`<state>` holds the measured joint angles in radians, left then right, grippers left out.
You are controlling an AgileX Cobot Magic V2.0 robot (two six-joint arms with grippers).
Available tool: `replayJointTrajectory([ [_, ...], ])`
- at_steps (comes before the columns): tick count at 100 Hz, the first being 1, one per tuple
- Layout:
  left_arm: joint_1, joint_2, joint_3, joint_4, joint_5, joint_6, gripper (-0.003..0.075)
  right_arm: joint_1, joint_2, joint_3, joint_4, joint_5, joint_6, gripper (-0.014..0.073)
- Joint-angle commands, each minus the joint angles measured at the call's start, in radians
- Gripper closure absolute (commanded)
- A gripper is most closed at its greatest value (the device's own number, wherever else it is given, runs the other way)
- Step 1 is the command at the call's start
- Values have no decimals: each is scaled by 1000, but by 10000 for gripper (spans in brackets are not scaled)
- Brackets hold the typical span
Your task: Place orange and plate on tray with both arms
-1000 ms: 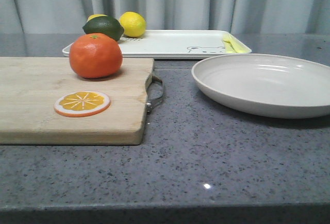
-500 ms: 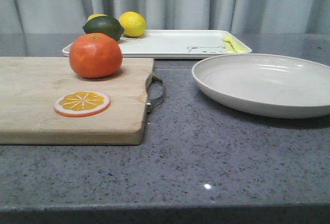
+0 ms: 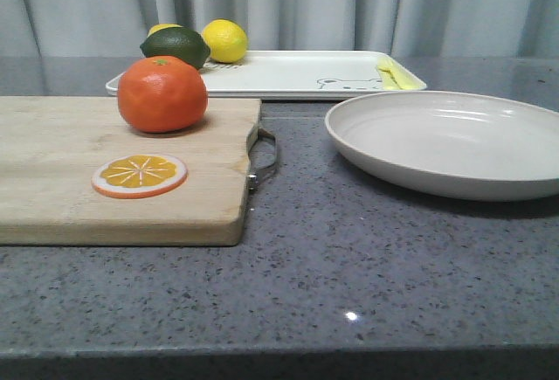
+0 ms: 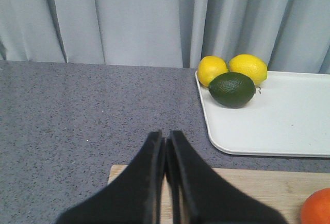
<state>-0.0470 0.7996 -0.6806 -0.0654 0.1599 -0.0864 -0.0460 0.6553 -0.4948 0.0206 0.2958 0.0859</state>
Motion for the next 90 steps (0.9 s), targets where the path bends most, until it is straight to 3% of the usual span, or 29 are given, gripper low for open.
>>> replayJointTrajectory([
  [1, -37, 44, -94, -12, -29, 2, 734, -4, 31, -57, 1, -36, -5, 652],
  [13, -107, 119, -162, -12, 1, 38, 636, -4, 66, -87, 1, -10, -5, 652],
  [31, -213, 229, -248, -21, 2, 40, 281, -4, 98, -128, 1, 15, -5, 652],
  [40, -260, 285, -289, -55, 30, 40, 170, -4, 111, -142, 1, 20, -5, 652],
  [67, -350, 493, -489, -168, 312, 40, 146, -4, 118, -149, 1, 28, -5, 652],
  [90, -390, 651, -634, -174, 512, 40, 146, -4, 118, -149, 3, 28, -5, 652],
])
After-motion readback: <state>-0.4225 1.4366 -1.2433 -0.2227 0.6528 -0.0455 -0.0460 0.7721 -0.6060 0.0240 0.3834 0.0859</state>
